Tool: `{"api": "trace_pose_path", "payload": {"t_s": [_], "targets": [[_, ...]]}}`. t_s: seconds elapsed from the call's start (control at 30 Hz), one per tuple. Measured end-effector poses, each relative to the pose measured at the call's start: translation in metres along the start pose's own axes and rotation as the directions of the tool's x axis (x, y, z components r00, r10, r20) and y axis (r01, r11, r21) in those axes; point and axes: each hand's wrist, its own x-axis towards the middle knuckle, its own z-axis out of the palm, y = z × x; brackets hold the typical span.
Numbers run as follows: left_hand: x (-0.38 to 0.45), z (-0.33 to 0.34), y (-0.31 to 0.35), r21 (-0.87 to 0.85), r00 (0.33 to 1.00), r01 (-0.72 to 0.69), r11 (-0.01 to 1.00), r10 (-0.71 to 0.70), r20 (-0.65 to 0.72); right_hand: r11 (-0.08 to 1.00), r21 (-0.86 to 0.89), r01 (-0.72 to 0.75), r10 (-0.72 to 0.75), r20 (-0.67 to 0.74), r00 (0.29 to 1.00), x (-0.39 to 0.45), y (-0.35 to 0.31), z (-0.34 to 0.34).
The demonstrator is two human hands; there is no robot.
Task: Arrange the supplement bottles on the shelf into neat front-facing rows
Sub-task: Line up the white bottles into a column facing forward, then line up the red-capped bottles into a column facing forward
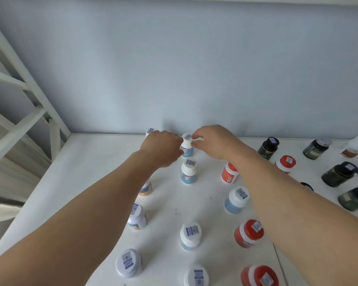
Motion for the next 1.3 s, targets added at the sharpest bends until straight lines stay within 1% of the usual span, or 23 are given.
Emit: {"api": "trace_pose_path", "payload": {"t_s": [0.13,0.23,0.33,0.5,0.7,0.87,0.93,1.0,1.07,1.13,1.23,1.3], "targets": [[-0.028,-0.013,0.021,-0.032,0.998,-0.045,0.998,0.043,-0.047,0.999,-0.045,-0.008,0.006,-0.039,0.999,-0.047,-0.015,-0.004],[-0.061,-0.026,0.041,-0.028,0.993,-0.078,0.997,0.076,-0.088,0.998,-0.048,-0.04,0.037,-0.066,0.997,-0.089,-0.025,-0.001],[-0.101,-0.038,0.063,-0.032,0.992,-0.096,0.995,0.093,-0.08,0.997,-0.015,-0.075,0.073,-0.096,0.993,-0.134,-0.036,0.003],[-0.154,-0.051,0.095,-0.049,0.986,-0.133,0.99,0.127,-0.112,0.988,0.069,-0.136,0.146,-0.163,0.976,-0.201,-0.046,0.001],[-0.198,-0.058,0.137,-0.053,0.962,-0.205,0.977,0.191,-0.194,0.975,0.166,-0.147,0.18,-0.204,0.962,-0.265,-0.038,-0.004],[-0.23,-0.056,0.18,-0.081,0.965,-0.211,0.974,0.194,-0.174,0.969,0.214,-0.122,0.168,-0.21,0.963,-0.308,-0.015,0.008],[-0.243,-0.048,0.199,-0.118,0.975,-0.186,0.975,0.168,-0.148,0.965,0.24,-0.109,0.169,-0.249,0.954,-0.328,-0.001,0.019],[-0.254,-0.035,0.217,-0.164,0.987,-0.134,0.977,0.117,-0.108,0.944,0.317,-0.092,0.184,-0.273,0.944,-0.348,0.017,0.035],[-0.266,-0.016,0.235,-0.223,0.997,-0.064,0.973,0.052,-0.056,0.927,0.361,-0.104,0.203,-0.249,0.947,-0.365,0.038,0.057],[-0.274,0.006,0.25,-0.274,1.0,-0.005,0.962,0.003,-0.007,0.932,0.335,-0.139,0.205,-0.172,0.964,-0.374,0.059,0.082],[-0.28,0.037,0.266,-0.303,0.999,0.036,0.952,-0.029,0.028,0.962,0.22,-0.163,0.171,-0.02,0.985,-0.379,0.083,0.118],[-0.28,0.054,0.271,-0.3,0.998,0.055,0.952,-0.049,0.026,0.982,0.122,-0.143,0.143,0.003,0.99,-0.375,0.093,0.137]]}}
